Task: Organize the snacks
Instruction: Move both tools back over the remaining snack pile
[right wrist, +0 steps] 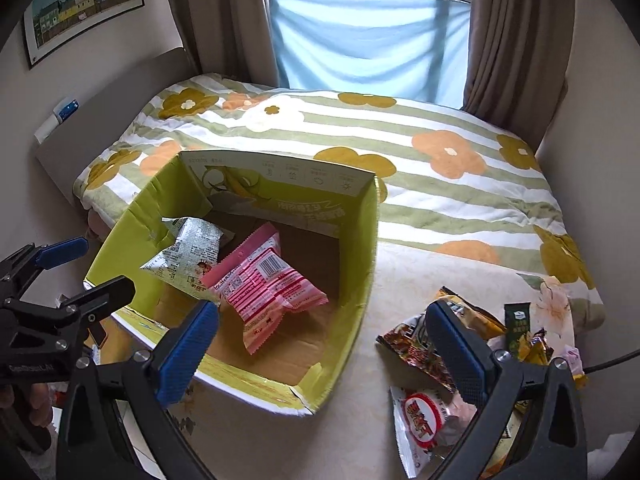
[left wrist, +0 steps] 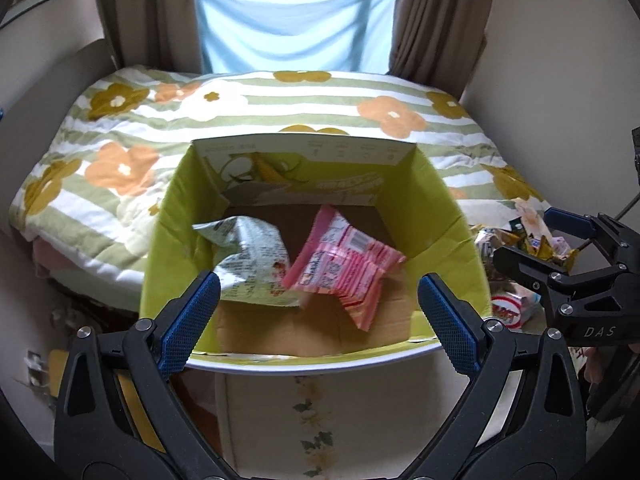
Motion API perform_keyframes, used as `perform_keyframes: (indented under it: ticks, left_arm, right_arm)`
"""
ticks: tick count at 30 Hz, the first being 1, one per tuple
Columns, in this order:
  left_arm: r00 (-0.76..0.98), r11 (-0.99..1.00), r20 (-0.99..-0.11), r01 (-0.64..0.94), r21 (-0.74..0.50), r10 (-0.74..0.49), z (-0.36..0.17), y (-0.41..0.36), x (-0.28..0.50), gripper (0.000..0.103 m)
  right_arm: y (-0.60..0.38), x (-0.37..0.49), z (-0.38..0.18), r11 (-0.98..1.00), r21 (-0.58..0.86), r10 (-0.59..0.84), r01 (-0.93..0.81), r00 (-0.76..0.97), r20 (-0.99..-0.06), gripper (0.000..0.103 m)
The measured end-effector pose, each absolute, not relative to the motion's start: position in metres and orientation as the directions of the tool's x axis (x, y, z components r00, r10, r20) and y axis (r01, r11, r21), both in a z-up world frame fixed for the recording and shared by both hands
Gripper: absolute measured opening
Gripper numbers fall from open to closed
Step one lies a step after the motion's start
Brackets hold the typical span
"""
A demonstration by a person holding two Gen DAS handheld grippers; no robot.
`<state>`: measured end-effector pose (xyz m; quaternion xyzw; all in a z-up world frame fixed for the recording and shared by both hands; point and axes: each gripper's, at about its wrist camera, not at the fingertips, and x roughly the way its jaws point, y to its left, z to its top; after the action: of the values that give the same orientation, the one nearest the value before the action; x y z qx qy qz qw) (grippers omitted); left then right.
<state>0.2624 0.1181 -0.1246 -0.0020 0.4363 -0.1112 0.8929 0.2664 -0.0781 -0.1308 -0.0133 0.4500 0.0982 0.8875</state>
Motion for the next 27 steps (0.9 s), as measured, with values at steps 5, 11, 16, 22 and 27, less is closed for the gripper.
perform_keyframes:
  ticks: [5, 11, 16, 22, 27]
  left_arm:
    - [0.594, 0.955, -0.764, 0.281, -0.098, -0.253, -0.115, 0.067, 0.249, 0.099]
    - [0.563, 0.933, -0.772, 0.343, -0.106, -0.295, -0.116, -0.006, 0.226, 0.099]
    - [0.504, 0.917, -0.799, 0.374, -0.142, -0.329, -0.131, -0.06, 0.211, 0.099]
    - [0.459, 0.919, -0.83, 0.366, -0.149, -0.318, -0.157, -0.113, 0.203, 0.099]
    - [0.394, 0.921, -0.862, 0.343, -0.184, -0.318, -0.187, -0.141, 0.211, 0.099]
  right_arm:
    - [-0.119, 0.248, -0.12, 0.988, 0.067, 0.139, -0.139, 0.609, -0.781, 0.103]
    - [-0.185, 0.219, -0.114, 0.991, 0.066, 0.122, -0.112, 0.627, -0.77, 0.103]
    - [-0.245, 0.201, -0.122, 0.994, 0.049, 0.098, -0.096, 0.622, -0.777, 0.103]
    - [-0.301, 0.188, -0.14, 0.992, 0.05, 0.109, -0.113, 0.6, -0.793, 0.103]
    - [-0.333, 0.182, -0.155, 0.985, 0.054, 0.14, -0.163, 0.58, -0.802, 0.103]
